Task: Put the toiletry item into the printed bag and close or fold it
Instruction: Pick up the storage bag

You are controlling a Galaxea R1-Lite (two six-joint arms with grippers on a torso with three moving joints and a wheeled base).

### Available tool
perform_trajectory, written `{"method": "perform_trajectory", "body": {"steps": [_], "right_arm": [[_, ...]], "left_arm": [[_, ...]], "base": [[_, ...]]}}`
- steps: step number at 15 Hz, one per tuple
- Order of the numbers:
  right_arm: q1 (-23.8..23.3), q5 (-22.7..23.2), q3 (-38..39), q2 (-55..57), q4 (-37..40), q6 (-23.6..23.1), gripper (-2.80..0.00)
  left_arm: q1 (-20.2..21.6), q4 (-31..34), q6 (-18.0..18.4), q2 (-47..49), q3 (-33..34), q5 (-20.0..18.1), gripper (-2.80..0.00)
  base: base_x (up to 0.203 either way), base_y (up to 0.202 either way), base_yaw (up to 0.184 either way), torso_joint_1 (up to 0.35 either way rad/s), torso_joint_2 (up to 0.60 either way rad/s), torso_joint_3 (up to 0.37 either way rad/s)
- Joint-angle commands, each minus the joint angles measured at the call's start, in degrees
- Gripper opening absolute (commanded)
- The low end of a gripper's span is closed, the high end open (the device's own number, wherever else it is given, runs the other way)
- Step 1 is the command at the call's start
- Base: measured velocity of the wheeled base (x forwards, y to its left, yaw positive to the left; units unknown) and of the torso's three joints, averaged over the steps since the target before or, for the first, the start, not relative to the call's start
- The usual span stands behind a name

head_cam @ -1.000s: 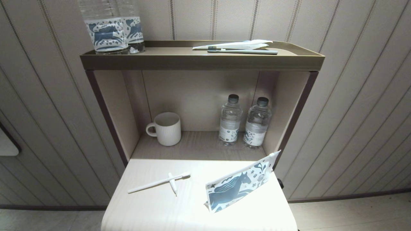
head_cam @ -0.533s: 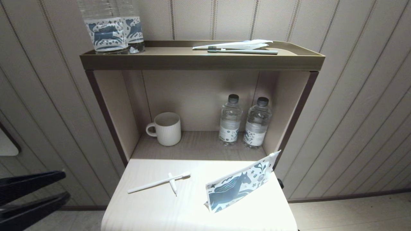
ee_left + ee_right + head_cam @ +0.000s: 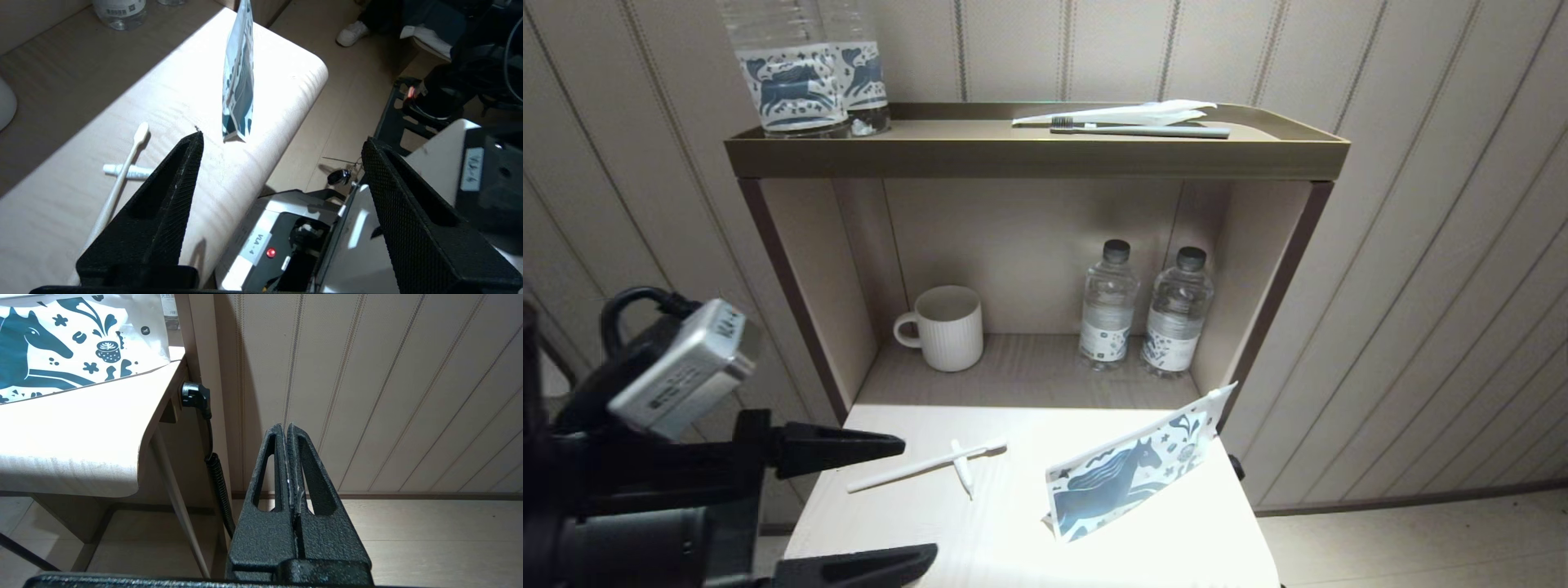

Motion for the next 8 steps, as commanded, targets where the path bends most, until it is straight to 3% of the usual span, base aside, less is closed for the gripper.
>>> {"method": "perform_trajectory", "body": {"steps": [1,6,8], "right_arm": [[0.0,0.1,0.0,0.1,0.0,0.0,-2.8],[0.0,0.1,0.0,0.1,0.0,0.0,-2.8],[0.0,-0.1,0.0,0.1,0.0,0.0,-2.8]], "left_arm": [[-2.6,-3.0,0.1,7.3,-0.4,0.8,0.0],[-6.1,-5.4,0.7,17.0,-4.6,1.8,0.0],[-6.2,-5.8,3.8,20.4,-5.3,3.0,0.0]], "base": [[0.0,0.0,0.0,0.0,0.0,0.0],[0.0,0.0,0.0,0.0,0.0,0.0],[0.0,0.0,0.0,0.0,0.0,0.0]]}}
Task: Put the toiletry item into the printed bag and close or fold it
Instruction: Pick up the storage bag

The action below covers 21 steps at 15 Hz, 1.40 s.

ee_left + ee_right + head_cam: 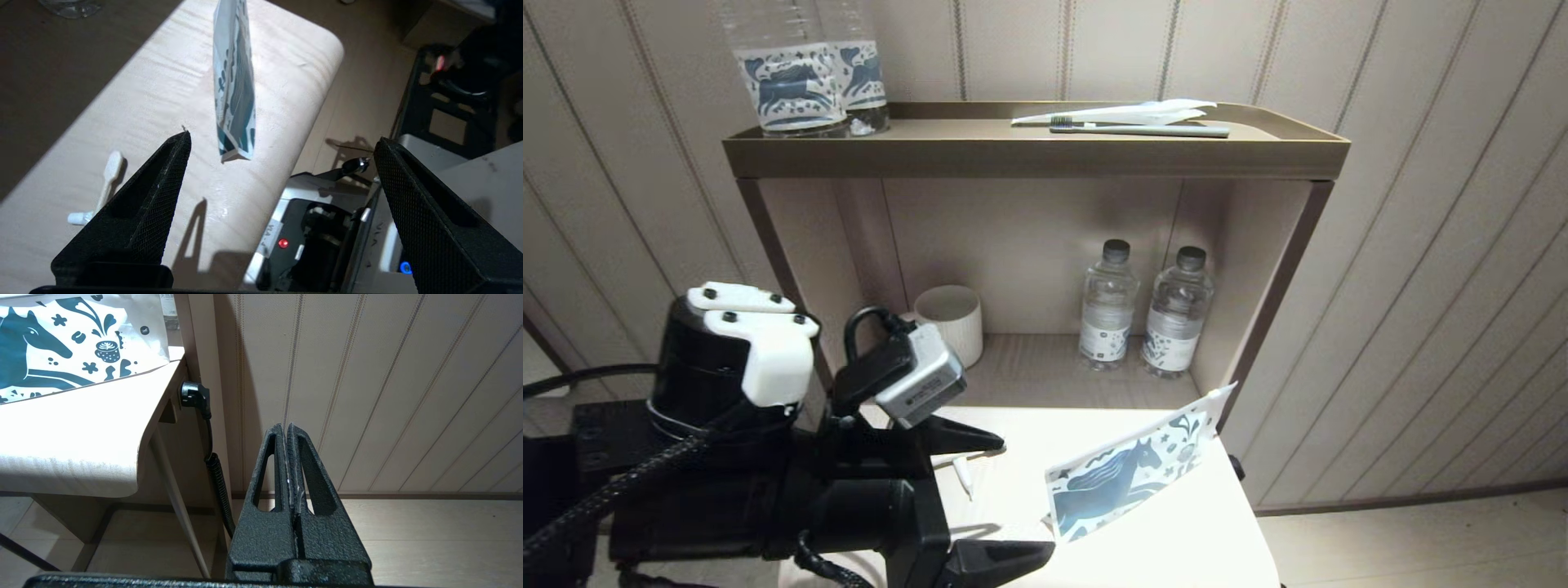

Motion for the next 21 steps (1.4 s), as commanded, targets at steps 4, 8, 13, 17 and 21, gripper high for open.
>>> {"method": "perform_trajectory", "body": {"steps": [4,8,13,17,21], "right_arm": [[0.0,0.0,0.0,0.1,0.0,0.0,-2.8],[0.0,0.1,0.0,0.1,0.0,0.0,-2.8],[0.0,0.1,0.0,0.1,0.0,0.0,-2.8],[0.0,0.1,0.0,0.1,0.0,0.0,-2.8],[0.0,0.1,0.0,0.1,0.0,0.0,-2.8]], "left_arm": [[-0.2,-3.4,3.1,7.4,0.5,0.9,0.0],[-0.2,-9.0,3.2,12.1,-0.2,1.0,0.0],[-0.2,-11.1,3.2,16.1,-1.2,0.9,0.0],[-0.4,-11.1,3.0,19.2,-4.0,0.7,0.0],[-1.5,-11.0,2.8,21.4,-6.1,0.9,0.0]], "base": [[0.0,0.0,0.0,0.0,0.0,0.0],[0.0,0.0,0.0,0.0,0.0,0.0],[0.0,0.0,0.0,0.0,0.0,0.0],[0.0,0.0,0.0,0.0,0.0,0.0],[0.0,0.0,0.0,0.0,0.0,0.0]]}}
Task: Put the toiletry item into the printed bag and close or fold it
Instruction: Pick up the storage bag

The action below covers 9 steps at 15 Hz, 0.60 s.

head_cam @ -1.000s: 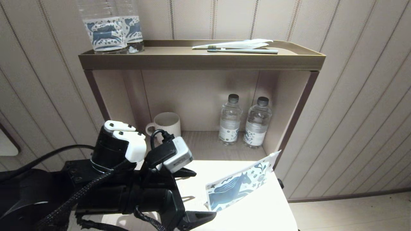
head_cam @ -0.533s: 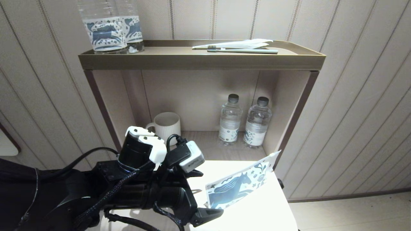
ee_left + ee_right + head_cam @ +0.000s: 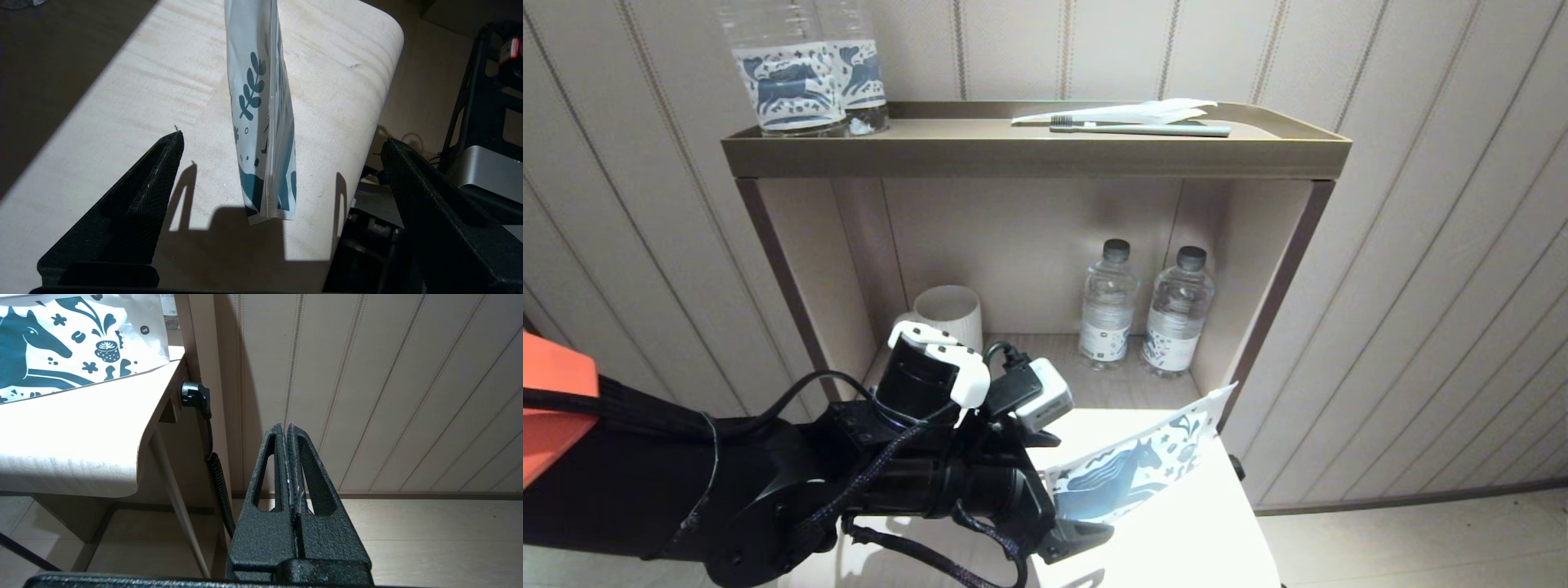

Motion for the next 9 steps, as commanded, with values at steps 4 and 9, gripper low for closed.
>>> {"method": "perform_trajectory", "body": {"steps": [4,9], "right_arm": [[0.0,0.0,0.0,0.1,0.0,0.0,-2.8],[0.0,0.0,0.0,0.1,0.0,0.0,-2.8]], "left_arm": [[-0.7,-0.2,0.1,2.4,-1.5,0.0,0.0],[-0.7,-0.2,0.0,2.3,-1.3,0.1,0.0]], "base": [[0.0,0.0,0.0,0.0,0.0,0.0],[0.0,0.0,0.0,0.0,0.0,0.0]]}}
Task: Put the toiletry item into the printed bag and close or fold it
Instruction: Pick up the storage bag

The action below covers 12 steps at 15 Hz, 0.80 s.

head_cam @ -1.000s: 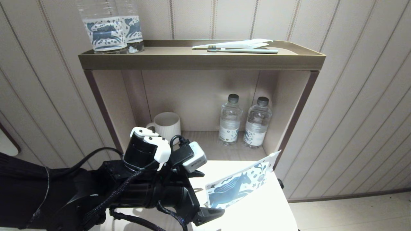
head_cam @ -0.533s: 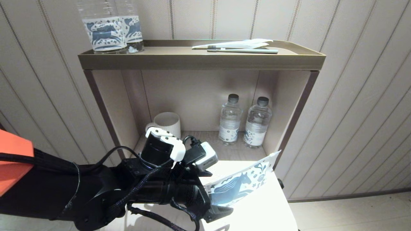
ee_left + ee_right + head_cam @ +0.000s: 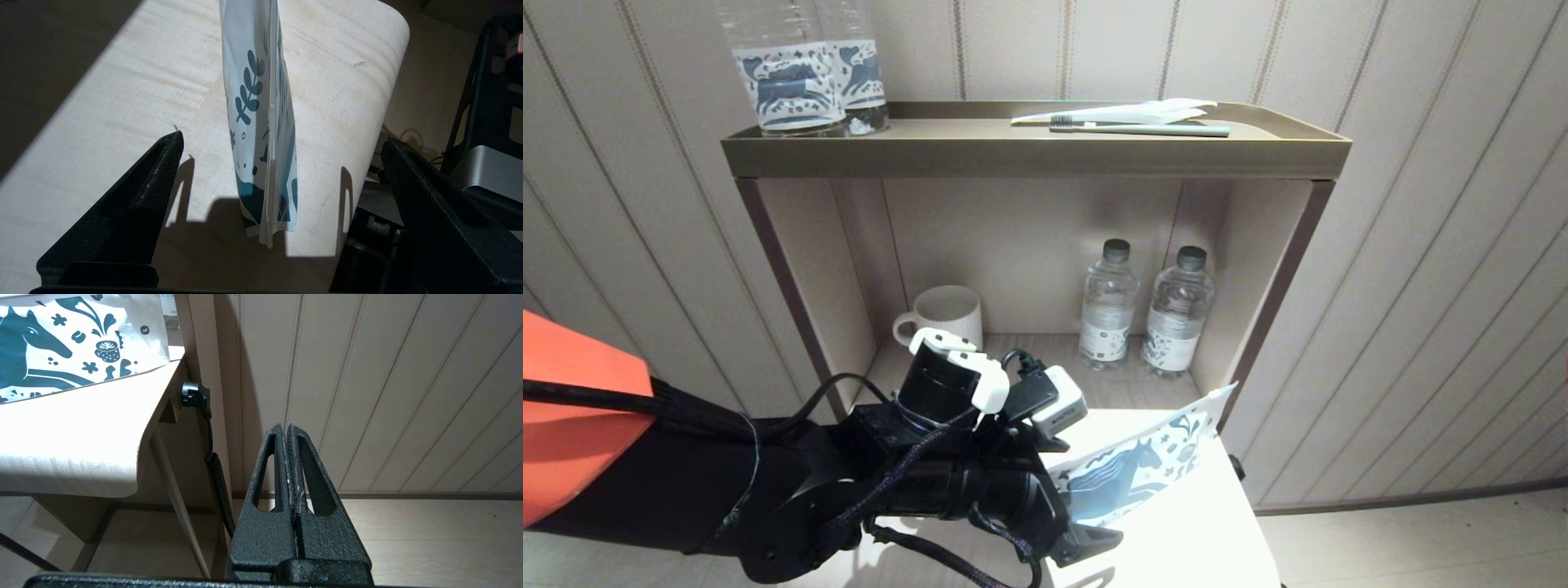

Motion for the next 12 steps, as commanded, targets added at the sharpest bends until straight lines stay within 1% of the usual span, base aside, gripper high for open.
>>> {"method": "perform_trajectory", "body": {"steps": [1,2,3,12], "right_arm": [[0.0,0.0,0.0,0.1,0.0,0.0,-2.8],[0.0,0.0,0.0,0.1,0.0,0.0,-2.8],[0.0,0.0,0.0,0.1,0.0,0.0,-2.8],[0.0,0.0,0.0,0.1,0.0,0.0,-2.8]], "left_arm": [[0.0,-0.2,0.1,-0.1,0.2,-0.1,0.0],[0.0,-0.2,0.3,-0.1,0.4,-0.1,0.0],[0.0,-0.2,0.4,-0.2,0.4,-0.1,-2.8],[-0.4,-0.2,0.4,-0.2,-0.1,-0.2,-2.8]], "base": [[0.0,0.0,0.0,0.0,0.0,0.0],[0.0,0.0,0.0,0.0,0.0,0.0],[0.0,0.0,0.0,0.0,0.0,0.0],[0.0,0.0,0.0,0.0,0.0,0.0]]}}
